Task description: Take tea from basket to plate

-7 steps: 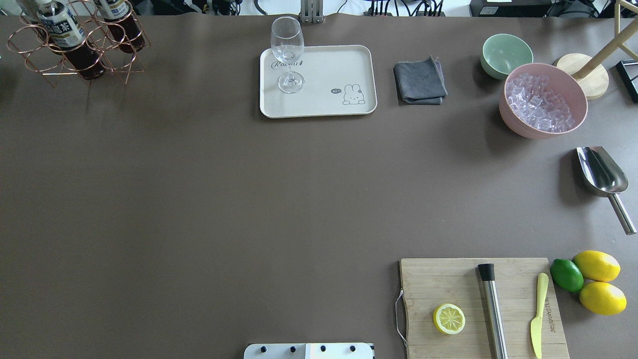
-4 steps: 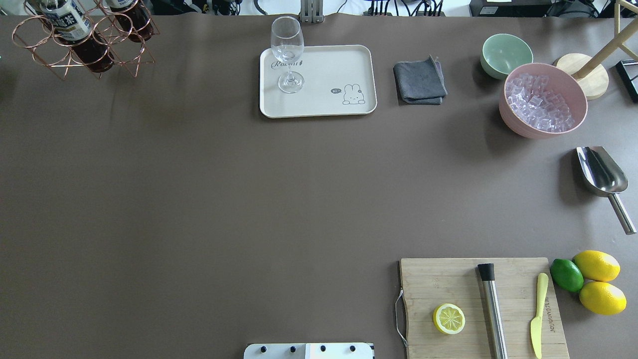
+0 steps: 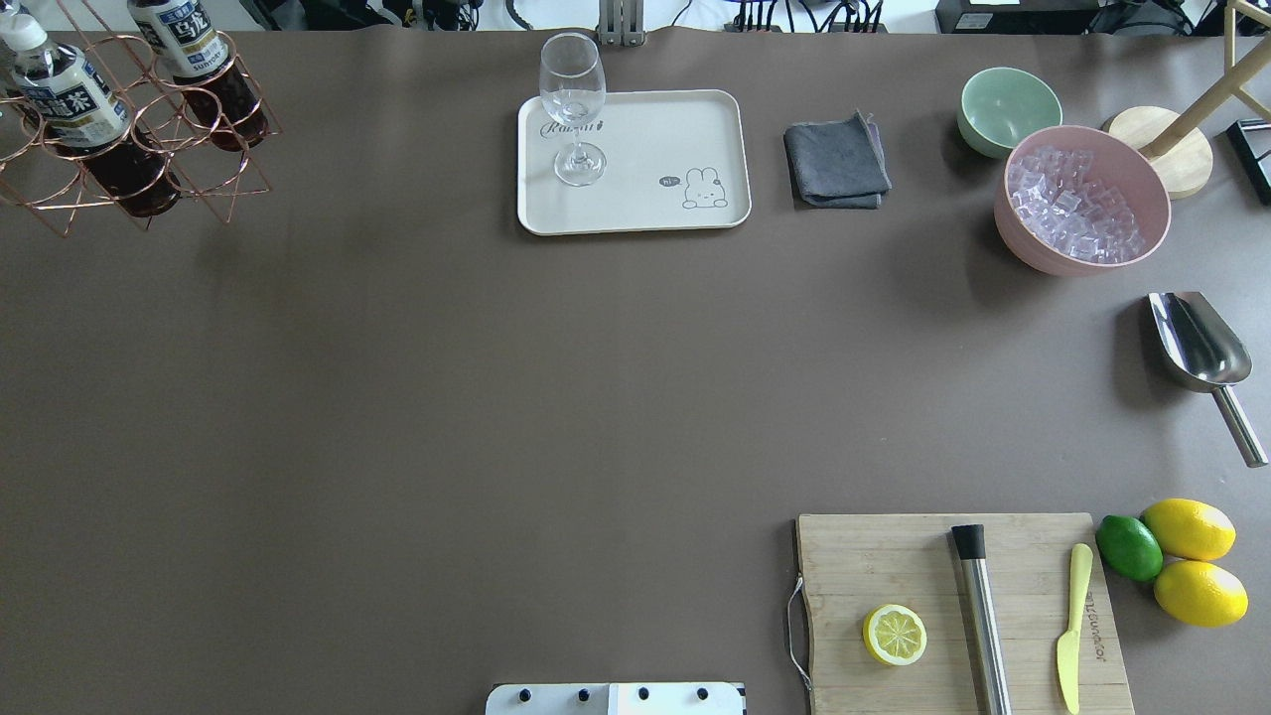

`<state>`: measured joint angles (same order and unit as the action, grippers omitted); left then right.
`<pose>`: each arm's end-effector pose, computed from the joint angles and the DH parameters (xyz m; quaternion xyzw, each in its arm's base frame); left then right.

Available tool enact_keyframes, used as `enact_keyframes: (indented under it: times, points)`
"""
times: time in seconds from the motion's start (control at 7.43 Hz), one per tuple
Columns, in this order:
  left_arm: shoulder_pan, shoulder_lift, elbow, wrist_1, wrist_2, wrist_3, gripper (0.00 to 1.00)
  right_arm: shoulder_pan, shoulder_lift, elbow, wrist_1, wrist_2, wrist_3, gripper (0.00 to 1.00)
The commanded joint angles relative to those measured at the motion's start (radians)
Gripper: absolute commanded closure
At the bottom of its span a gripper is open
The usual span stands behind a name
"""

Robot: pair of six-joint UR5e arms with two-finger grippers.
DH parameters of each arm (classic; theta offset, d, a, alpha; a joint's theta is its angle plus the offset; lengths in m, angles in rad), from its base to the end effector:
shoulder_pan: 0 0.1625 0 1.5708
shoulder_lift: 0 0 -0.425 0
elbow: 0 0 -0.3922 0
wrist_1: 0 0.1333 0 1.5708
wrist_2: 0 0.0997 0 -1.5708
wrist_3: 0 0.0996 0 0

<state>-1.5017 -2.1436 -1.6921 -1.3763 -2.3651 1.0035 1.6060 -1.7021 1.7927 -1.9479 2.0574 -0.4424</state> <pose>-0.0170 -0.6555 0.2823 0.3723 0.2319 0.5388 0.7192 0.1010 -0.4024 0.6610 -0.0782 -0.2644 -0.1605 0.9477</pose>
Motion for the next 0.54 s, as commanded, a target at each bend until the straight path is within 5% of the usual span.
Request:
enact_keyframes:
  times: [0.0,0.4]
  points:
    - [-0.015,0.112,-0.225,0.151,0.000,-0.040,1.00,-0.001,-0.027,0.031,-0.005,0.009,-0.001,0.00]
    - [0.197,0.171,-0.442,0.148,0.006,-0.248,1.00,-0.009,-0.027,0.037,-0.002,0.010,0.001,0.00]
